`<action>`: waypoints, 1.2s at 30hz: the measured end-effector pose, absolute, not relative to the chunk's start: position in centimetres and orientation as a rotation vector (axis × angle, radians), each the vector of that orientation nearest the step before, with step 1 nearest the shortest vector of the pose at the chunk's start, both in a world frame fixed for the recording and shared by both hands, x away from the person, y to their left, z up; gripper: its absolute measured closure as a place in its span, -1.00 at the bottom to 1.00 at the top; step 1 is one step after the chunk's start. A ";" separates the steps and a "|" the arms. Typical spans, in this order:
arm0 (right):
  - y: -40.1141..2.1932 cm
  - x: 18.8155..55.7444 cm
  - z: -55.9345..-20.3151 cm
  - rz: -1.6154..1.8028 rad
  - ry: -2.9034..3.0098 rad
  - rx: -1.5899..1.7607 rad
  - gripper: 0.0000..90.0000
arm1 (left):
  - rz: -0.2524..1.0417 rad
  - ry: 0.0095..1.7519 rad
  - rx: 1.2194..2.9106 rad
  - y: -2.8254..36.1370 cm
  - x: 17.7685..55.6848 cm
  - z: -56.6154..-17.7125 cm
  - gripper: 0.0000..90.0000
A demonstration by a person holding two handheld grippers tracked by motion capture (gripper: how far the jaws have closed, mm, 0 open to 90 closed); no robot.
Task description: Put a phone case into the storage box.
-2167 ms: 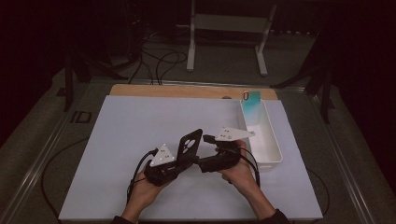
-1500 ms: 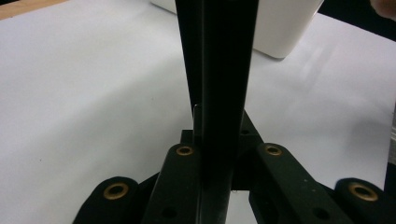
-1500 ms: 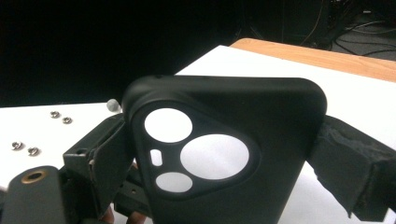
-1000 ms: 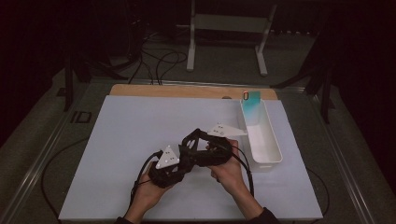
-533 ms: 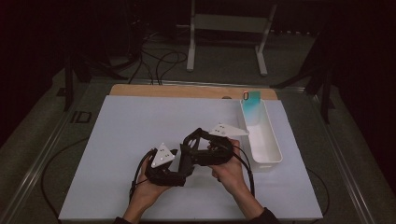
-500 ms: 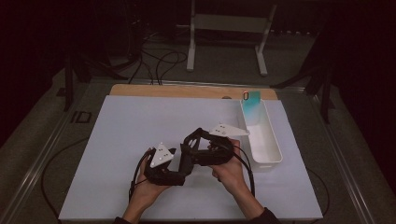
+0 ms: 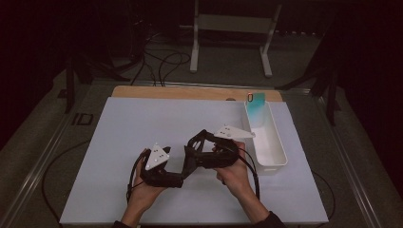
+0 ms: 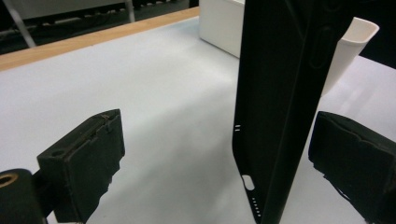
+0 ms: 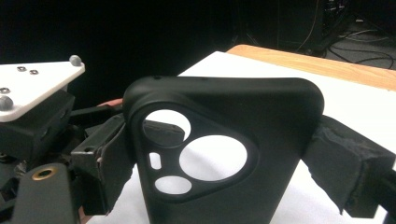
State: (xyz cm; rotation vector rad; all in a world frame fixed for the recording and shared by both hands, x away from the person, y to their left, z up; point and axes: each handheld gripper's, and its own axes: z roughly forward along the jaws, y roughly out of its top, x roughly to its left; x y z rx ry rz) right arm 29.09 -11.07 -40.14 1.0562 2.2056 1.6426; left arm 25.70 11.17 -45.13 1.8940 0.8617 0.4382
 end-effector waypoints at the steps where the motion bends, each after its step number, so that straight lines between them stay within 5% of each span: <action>1: -11.1 29.1 -40.1 1.642 2.205 1.056 -0.69 | 0.444 0.861 1.894 11.3 25.7 -45.1 -0.92; 36: -12.3 29.6 -39.7 1.619 2.178 1.067 -0.69 | 0.681 0.965 1.786 20.1 23.8 -47.2 -1.00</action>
